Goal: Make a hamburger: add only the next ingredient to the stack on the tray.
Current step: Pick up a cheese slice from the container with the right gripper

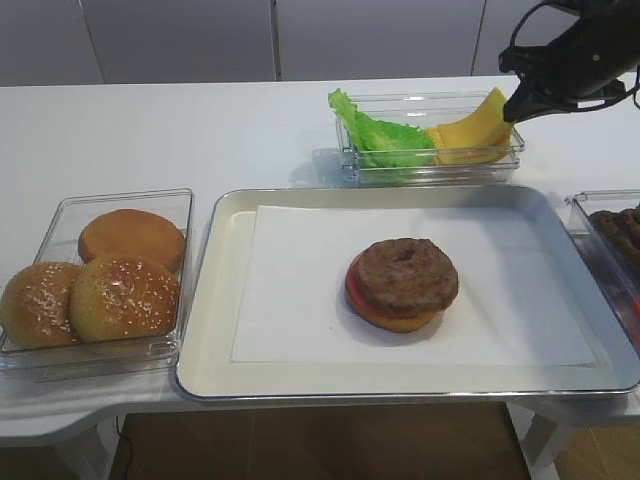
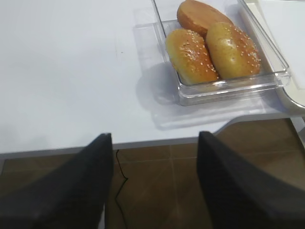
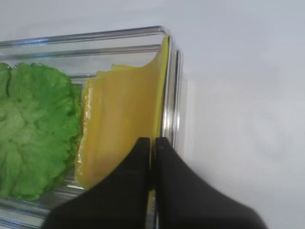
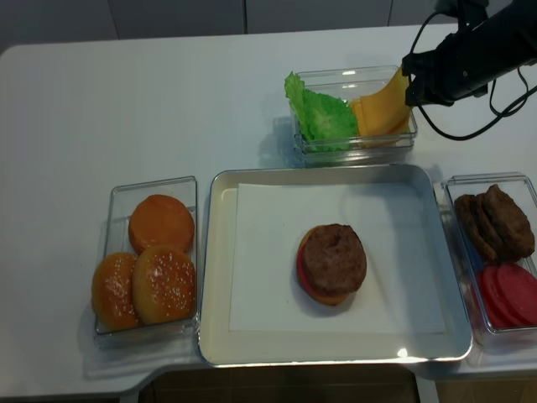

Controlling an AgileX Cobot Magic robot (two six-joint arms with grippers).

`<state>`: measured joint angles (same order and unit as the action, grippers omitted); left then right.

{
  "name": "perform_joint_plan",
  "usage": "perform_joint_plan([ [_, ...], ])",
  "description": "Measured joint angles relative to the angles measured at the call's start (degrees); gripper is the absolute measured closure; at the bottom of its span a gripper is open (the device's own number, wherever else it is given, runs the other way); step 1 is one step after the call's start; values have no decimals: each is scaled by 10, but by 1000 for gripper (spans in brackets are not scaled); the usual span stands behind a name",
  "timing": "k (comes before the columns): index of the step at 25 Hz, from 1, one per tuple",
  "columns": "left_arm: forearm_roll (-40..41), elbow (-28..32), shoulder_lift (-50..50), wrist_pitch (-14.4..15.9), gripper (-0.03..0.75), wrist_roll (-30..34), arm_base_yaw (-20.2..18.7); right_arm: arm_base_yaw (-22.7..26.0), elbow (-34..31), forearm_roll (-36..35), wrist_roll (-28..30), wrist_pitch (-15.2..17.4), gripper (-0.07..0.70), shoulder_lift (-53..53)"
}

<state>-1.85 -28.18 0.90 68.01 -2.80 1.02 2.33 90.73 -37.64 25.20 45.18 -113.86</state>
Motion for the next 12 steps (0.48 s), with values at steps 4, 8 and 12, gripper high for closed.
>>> perform_joint_plan([
  [4,0,0,0,0,299,0,0,0,0,0,8,0,620,10],
  [8,0,0,0,0,299,0,0,0,0,0,10,0,621,25],
  [12,0,0,0,0,299,0,0,0,0,0,10,10,621,40],
])
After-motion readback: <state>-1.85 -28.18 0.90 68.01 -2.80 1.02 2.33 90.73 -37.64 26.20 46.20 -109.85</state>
